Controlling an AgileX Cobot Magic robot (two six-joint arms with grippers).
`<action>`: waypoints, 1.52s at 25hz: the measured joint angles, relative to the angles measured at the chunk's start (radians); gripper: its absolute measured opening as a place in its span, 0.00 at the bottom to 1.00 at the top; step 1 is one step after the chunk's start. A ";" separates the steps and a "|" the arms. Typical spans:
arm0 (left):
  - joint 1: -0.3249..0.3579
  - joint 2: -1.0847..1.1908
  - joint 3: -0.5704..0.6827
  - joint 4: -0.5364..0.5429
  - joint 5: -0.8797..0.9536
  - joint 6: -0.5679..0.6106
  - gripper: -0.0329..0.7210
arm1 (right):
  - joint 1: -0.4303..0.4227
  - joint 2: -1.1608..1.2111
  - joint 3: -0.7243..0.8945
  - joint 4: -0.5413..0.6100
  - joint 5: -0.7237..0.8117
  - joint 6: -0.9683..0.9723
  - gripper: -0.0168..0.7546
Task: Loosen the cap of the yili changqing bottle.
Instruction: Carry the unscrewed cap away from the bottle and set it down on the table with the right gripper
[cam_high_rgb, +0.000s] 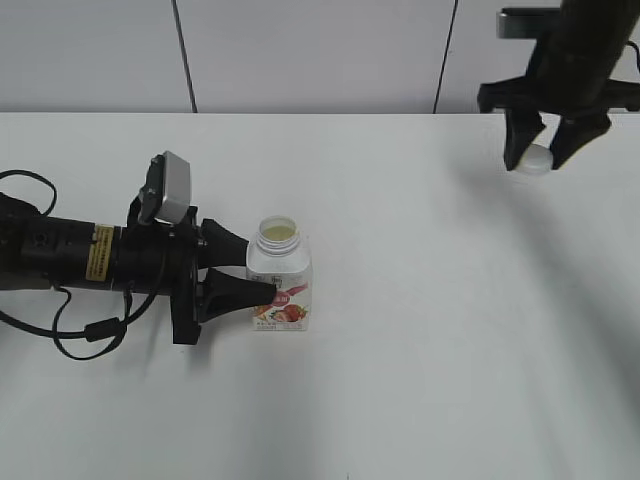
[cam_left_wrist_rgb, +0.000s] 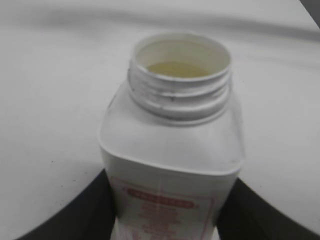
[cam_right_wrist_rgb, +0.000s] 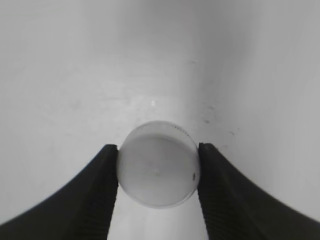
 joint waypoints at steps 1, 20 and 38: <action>0.000 0.000 0.000 0.001 0.000 0.000 0.53 | -0.016 0.000 0.023 -0.011 0.000 -0.003 0.52; 0.000 0.000 0.000 0.001 -0.002 0.000 0.53 | -0.047 0.021 0.445 0.036 -0.443 -0.015 0.52; 0.000 0.000 0.000 0.003 -0.002 0.000 0.53 | -0.042 0.021 0.414 0.075 -0.396 -0.066 0.77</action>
